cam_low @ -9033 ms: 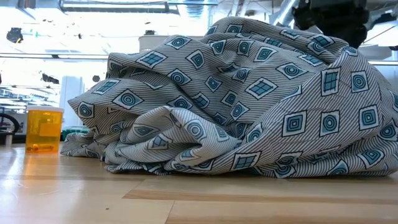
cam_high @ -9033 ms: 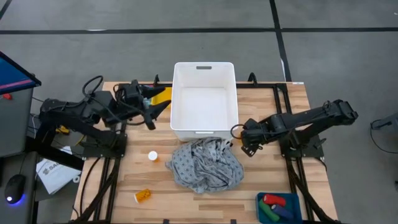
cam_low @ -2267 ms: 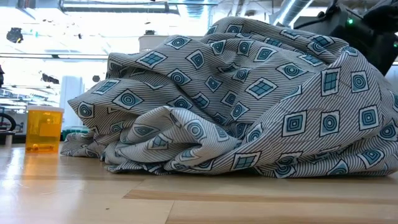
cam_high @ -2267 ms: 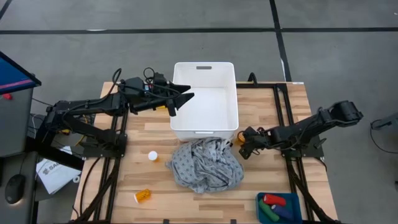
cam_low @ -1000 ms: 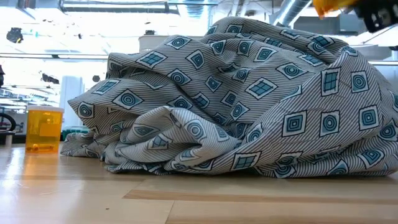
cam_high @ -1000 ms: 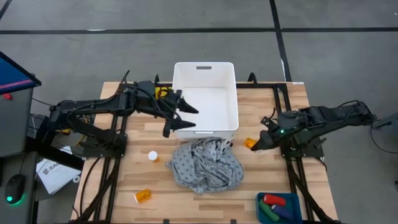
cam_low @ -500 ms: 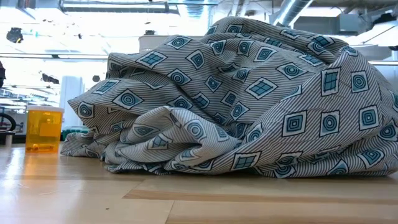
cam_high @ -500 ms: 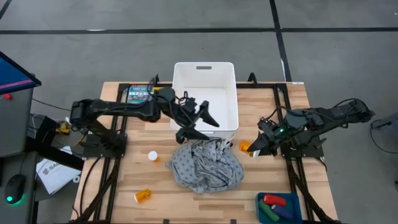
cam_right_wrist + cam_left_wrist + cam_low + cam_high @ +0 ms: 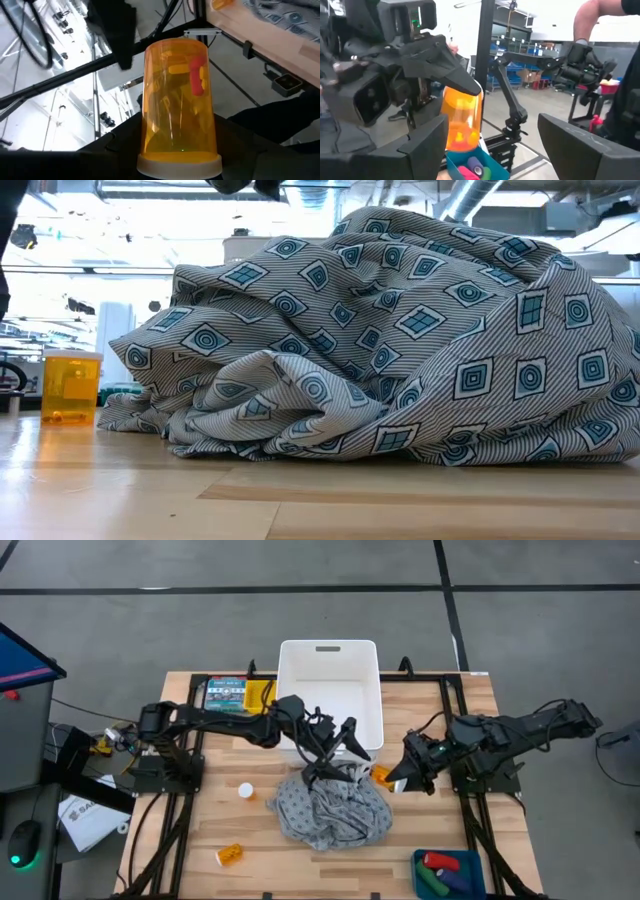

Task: Pick & place medical supplies in basket/bin
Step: Put the top orange pill bottle into the yellow bin

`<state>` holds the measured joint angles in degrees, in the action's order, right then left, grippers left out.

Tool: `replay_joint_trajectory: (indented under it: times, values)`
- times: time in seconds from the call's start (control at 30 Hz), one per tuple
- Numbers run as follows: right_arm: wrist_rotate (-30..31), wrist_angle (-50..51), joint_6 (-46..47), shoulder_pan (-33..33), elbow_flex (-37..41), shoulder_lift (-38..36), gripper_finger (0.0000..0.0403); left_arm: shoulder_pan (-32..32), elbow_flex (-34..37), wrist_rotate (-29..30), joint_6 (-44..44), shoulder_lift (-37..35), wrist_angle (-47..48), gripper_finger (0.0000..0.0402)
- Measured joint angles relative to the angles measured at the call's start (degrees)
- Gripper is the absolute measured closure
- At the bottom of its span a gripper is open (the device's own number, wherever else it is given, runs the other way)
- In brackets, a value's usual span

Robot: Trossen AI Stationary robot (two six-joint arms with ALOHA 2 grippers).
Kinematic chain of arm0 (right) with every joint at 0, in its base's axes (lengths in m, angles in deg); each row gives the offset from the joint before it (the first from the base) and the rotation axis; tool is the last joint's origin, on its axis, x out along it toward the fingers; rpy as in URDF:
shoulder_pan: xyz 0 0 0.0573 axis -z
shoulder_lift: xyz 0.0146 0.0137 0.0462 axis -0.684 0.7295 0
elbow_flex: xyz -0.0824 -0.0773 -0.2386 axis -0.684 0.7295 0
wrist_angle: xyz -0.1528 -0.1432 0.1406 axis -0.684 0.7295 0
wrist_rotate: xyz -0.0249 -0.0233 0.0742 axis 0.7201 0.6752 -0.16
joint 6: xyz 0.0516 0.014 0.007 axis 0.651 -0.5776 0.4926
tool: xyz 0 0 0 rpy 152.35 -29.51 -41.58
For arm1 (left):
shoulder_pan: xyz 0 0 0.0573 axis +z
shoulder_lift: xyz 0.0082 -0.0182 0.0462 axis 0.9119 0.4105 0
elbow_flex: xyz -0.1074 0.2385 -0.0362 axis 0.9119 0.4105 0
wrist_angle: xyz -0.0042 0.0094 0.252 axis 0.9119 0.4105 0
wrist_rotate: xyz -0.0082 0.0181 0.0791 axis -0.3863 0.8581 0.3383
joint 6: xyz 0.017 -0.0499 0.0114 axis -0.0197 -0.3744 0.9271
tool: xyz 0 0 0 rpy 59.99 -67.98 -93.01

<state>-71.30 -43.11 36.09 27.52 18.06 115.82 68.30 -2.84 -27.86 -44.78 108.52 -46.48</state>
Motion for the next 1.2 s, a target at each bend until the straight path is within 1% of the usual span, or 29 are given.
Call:
replay_joint_trajectory:
  times: [0.13, 0.33, 0.6, 1.2]
  values:
    - [-0.7, -0.8, 0.1, 0.6, 0.0, 1.2, 0.0198, 0.0, -1.6, 0.6, 2.0, 1.1, 0.1, 0.0103]
    - [-0.8, -5.5, 0.1, 2.0, 0.0, 3.1, 0.0198, -0.3, -2.7, 0.4, 4.8, 1.8, 3.3, 0.0103]
    - [-1.0, -8.3, 0.6, 2.8, 0.0, 4.4, 0.0198, -0.6, -2.7, 0.4, 4.8, 1.8, 3.3, 0.0103]
    - [-1.0, -9.0, 0.7, 4.5, 0.0, 4.4, 0.0202, -0.6, -2.7, 0.8, 3.9, 1.8, 4.2, 0.0107]
